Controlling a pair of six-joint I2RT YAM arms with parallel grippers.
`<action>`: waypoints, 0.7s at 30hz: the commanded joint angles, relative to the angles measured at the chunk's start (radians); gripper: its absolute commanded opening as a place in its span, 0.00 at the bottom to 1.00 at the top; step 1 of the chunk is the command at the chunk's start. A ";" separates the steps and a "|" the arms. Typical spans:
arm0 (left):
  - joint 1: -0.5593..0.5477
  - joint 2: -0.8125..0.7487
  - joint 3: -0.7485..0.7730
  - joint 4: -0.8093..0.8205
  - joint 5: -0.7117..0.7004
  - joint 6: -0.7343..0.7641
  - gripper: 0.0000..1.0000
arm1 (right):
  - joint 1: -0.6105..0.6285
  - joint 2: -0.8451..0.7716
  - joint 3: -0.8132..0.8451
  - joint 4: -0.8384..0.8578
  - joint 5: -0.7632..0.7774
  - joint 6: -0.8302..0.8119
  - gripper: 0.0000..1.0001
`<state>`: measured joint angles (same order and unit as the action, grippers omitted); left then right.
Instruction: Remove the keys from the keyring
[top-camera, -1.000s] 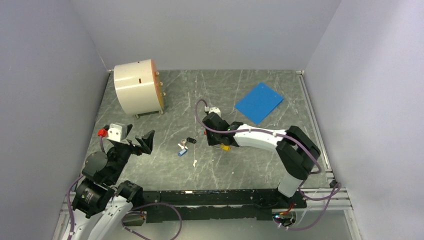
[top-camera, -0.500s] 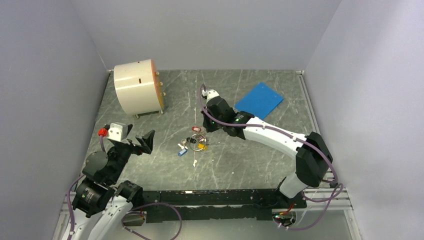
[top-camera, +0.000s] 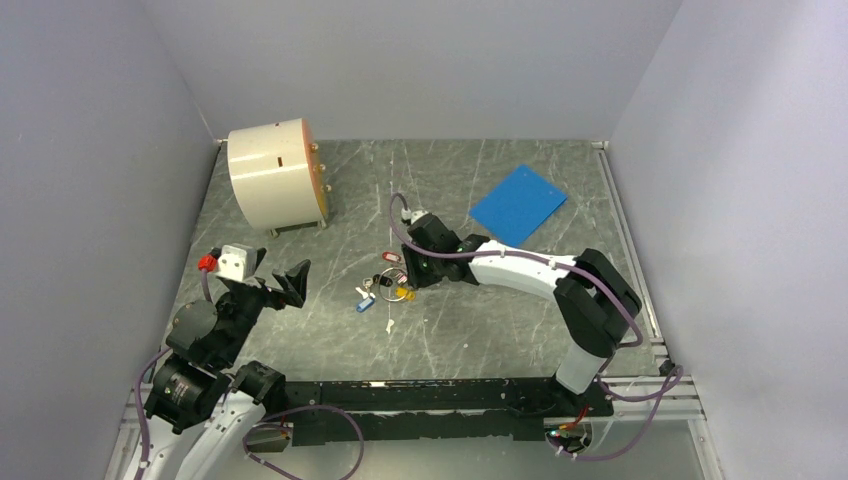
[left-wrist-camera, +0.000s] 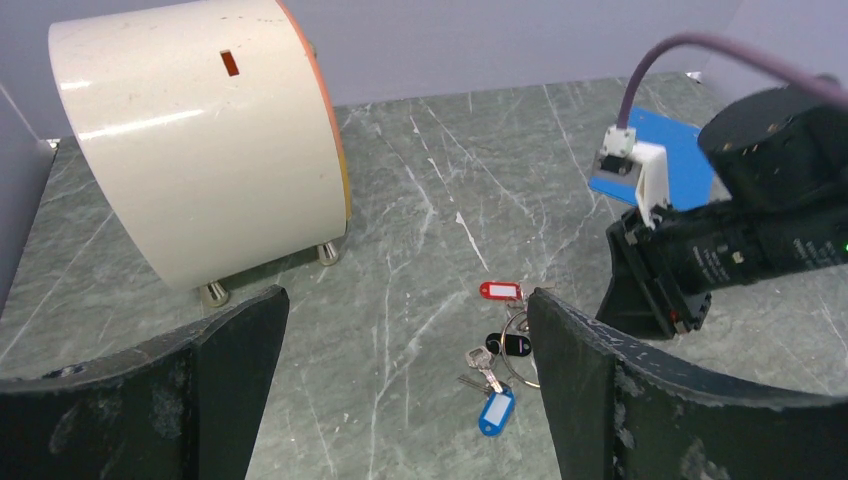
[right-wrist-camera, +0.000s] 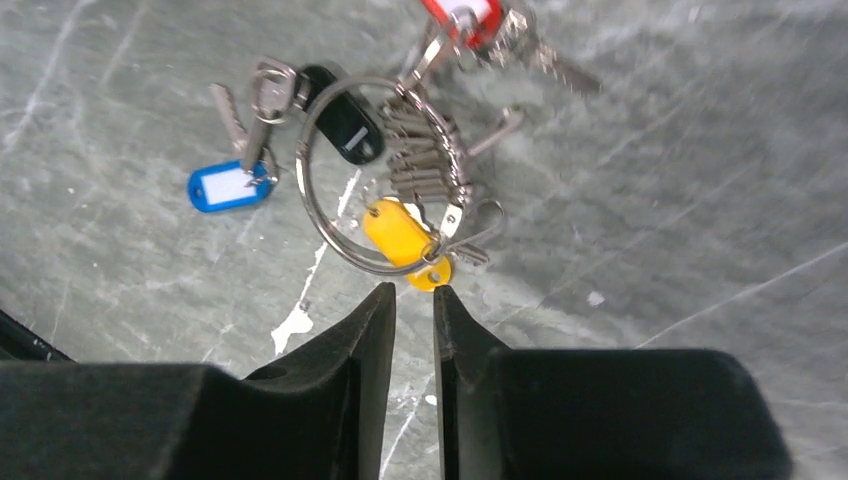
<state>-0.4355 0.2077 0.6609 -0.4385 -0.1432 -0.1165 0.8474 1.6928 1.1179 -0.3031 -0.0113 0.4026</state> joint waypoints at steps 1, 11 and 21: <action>0.004 0.004 0.032 0.011 0.015 0.015 0.95 | -0.006 0.013 -0.081 0.127 -0.024 0.190 0.26; 0.004 0.004 0.032 0.009 0.017 0.015 0.95 | -0.038 0.046 -0.196 0.320 -0.050 0.334 0.33; 0.005 0.009 0.032 0.011 0.018 0.015 0.95 | -0.055 0.050 -0.229 0.392 -0.061 0.370 0.34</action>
<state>-0.4355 0.2077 0.6609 -0.4385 -0.1432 -0.1165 0.7967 1.7409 0.8894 0.0200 -0.0624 0.7460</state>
